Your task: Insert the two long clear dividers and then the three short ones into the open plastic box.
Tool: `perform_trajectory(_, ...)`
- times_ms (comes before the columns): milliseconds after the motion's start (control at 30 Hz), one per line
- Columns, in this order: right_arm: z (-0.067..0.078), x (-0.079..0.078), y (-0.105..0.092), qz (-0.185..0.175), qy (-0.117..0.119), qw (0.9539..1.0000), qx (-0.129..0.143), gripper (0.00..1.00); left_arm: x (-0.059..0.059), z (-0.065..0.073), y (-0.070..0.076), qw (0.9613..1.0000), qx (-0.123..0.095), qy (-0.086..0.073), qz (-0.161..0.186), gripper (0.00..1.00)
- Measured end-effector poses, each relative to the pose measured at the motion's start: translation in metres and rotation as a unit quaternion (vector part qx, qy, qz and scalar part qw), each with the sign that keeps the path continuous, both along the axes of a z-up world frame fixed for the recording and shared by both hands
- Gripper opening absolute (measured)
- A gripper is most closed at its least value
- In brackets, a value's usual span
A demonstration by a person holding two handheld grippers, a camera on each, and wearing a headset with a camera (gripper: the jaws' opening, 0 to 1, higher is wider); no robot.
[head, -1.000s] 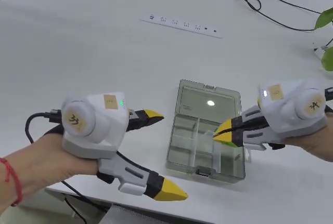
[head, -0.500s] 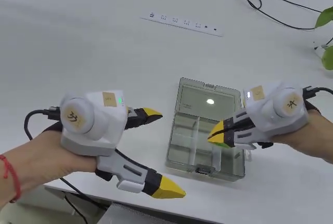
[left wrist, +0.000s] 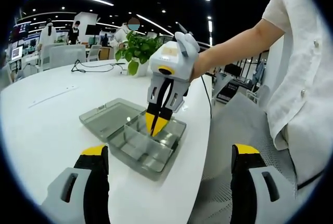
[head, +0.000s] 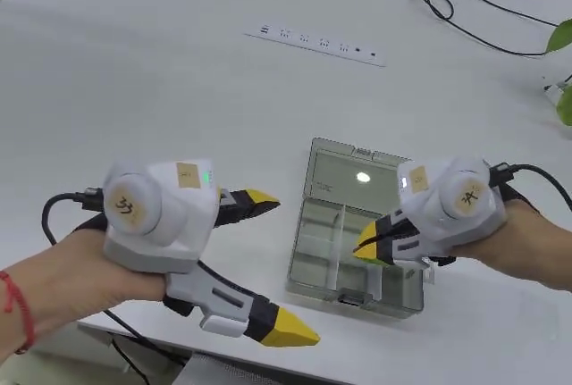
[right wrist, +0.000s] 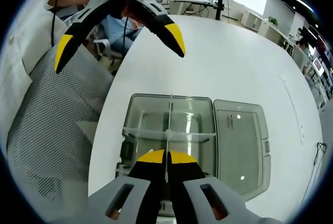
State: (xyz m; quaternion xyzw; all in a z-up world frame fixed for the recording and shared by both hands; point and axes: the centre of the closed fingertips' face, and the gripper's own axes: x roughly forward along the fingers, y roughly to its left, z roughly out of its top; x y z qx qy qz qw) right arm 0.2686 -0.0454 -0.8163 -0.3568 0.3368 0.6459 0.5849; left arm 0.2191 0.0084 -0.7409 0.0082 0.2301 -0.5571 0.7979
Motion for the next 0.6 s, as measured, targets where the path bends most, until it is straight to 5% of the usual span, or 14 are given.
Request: perform_trajectory(600,-0.0034,-0.0006,0.0001,0.001,-0.01,0.9999,-0.014,0.03,-0.0004,-0.0001,-0.0008,1.0,0.001,0.0,-0.004,1.0)
